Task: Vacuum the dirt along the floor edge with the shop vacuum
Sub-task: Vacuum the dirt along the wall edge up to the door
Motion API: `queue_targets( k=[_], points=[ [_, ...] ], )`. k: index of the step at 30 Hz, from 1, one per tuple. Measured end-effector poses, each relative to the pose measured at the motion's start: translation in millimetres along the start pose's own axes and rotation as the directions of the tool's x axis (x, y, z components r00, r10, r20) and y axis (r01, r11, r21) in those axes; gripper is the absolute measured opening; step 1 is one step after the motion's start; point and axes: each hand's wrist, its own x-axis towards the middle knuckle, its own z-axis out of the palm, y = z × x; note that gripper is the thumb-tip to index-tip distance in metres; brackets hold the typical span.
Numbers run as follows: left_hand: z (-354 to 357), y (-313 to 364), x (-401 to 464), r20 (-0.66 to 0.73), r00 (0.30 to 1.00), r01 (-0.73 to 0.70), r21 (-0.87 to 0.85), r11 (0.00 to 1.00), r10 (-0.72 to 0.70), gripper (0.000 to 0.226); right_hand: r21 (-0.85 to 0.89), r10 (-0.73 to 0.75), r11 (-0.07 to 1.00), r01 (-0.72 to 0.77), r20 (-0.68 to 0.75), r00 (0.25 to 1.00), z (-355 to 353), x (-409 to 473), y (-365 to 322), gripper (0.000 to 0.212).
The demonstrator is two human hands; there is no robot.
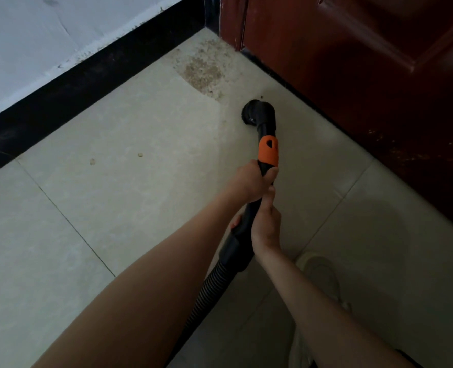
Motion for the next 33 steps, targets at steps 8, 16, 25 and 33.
queue_targets(
  k=[8,16,25,33],
  points=[
    [-34,-15,19,-0.083,0.996,0.032,-0.060,0.998,-0.036,0.042,-0.052,0.000,0.999,0.006,0.113,0.994,27,26,-10,0.054],
    [-70,-31,37,-0.137,0.987,0.068,-0.118,0.991,-0.084,0.041,-0.120,-0.016,0.992,0.042,0.212,0.977,65,46,-21,0.057],
    [-119,-47,70,-0.194,0.969,0.127,-0.143,0.981,-0.154,0.042,-0.142,0.016,0.989,0.031,0.321,0.947,114,78,-37,0.053],
    [-156,-53,95,-0.209,0.960,0.148,-0.193,0.970,-0.188,0.040,-0.165,0.028,0.986,0.037,0.373,0.928,151,105,-53,0.053]
  ],
)
